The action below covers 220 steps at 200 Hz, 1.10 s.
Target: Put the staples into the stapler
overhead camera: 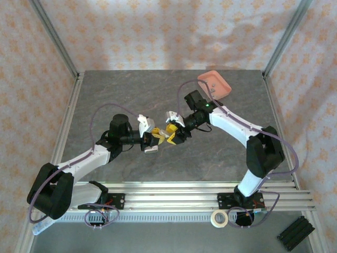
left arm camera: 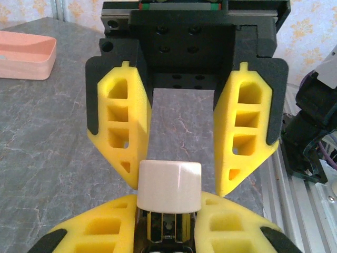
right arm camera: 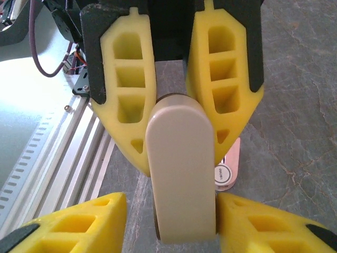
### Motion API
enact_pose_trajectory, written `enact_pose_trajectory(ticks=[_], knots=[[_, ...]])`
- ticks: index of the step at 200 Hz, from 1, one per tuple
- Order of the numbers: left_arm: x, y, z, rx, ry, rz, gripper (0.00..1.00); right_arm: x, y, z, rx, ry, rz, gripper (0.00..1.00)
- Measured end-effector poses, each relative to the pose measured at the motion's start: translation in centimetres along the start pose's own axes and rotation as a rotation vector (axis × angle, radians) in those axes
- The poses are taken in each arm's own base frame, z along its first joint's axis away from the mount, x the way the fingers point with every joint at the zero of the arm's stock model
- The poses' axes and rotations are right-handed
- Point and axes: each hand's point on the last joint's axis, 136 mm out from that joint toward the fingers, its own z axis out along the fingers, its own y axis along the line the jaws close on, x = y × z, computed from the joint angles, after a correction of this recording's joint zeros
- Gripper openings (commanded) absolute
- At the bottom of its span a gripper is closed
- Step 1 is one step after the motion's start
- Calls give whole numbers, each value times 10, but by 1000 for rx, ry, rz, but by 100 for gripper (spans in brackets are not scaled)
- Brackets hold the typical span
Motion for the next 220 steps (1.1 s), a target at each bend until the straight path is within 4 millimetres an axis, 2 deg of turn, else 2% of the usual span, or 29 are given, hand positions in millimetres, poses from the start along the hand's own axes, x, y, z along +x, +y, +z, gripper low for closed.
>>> enact_pose_trajectory(ticks=[27, 52, 71, 84, 100, 123, 180, 220], knots=[[0, -2, 1, 10, 1, 2, 1, -1, 1, 2, -1, 3, 9, 40], [0, -3, 1, 13, 0, -1, 4, 0, -3, 3, 16, 13, 11, 28], [2, -2, 2, 4, 6, -7, 15, 1, -5, 4, 31, 26, 7, 19], [2, 1, 2, -14, 10, -16, 27, 2, -9, 3, 56, 33, -1, 16], [2, 4, 1, -44, 8, -25, 44, 2, -10, 1, 95, 35, -18, 14], [-6, 10, -5, -109, -19, -40, 55, 13, -8, -2, 176, 48, -4, 13], [-8, 30, -18, -267, -89, -203, 58, 49, -10, -9, 404, 14, 96, 11], [-6, 40, -21, -325, -117, -342, 54, 62, -15, -19, 557, -59, 155, 9]])
